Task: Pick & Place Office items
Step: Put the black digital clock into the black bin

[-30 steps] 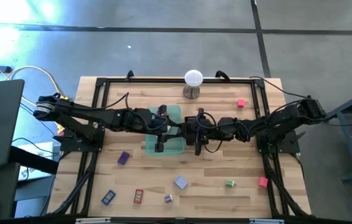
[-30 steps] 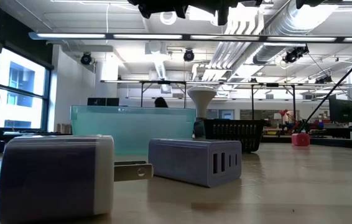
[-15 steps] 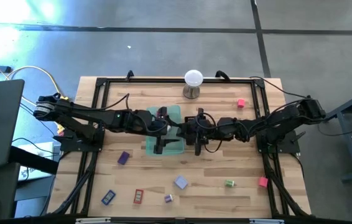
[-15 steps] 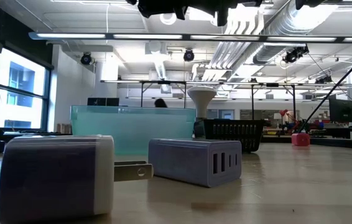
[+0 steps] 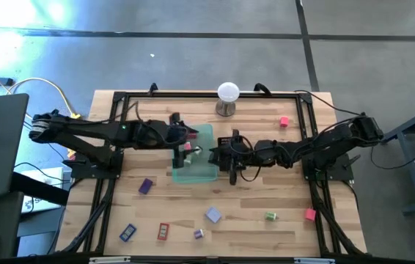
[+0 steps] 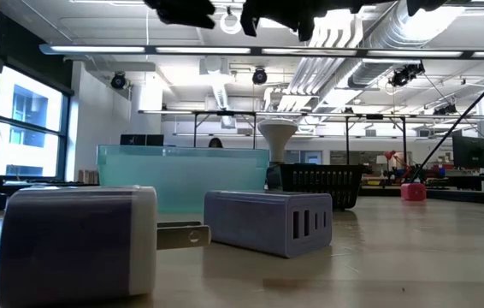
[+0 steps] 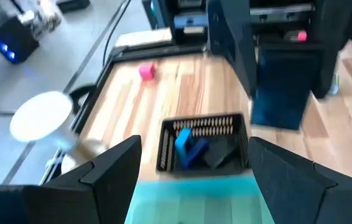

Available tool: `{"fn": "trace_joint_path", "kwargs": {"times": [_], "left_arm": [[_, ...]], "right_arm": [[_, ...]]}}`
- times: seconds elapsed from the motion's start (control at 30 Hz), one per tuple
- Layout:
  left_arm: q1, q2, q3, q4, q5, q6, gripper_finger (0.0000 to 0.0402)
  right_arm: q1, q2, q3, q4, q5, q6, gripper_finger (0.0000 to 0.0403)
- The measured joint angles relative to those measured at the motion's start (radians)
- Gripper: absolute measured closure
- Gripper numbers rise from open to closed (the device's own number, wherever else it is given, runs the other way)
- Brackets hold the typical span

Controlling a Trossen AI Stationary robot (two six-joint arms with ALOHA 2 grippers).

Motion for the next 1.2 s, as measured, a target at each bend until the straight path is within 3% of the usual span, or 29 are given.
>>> {"fn": "trace_joint_path", "kwargs": {"times": [0.3,0.57,0.97,1.1,1.2], "left_arm": [[0.13,-0.128,-0.002,-0.236,0.006,-0.12,0.0115],[0.193,-0.145,-0.002,-0.312,0.008,-0.172,0.0115],[0.194,-0.131,-0.003,-0.322,0.038,-0.175,0.0115],[0.194,-0.131,-0.003,-0.322,0.038,-0.175,0.0115],[0.194,-0.131,-0.003,-0.324,0.058,-0.175,0.0115]], "right_arm": [[0.0,0.0,0.0,0.002,-0.002,-0.001,0.0258],[0.0,-0.002,0.0,0.01,-0.002,0.002,0.0236],[0.0,-0.002,0.001,0.012,-0.002,-0.008,0.0357],[0.0,-0.002,0.001,0.012,-0.006,-0.008,0.0384],[-0.001,-0.002,0.001,0.012,-0.068,-0.008,0.039]]}}
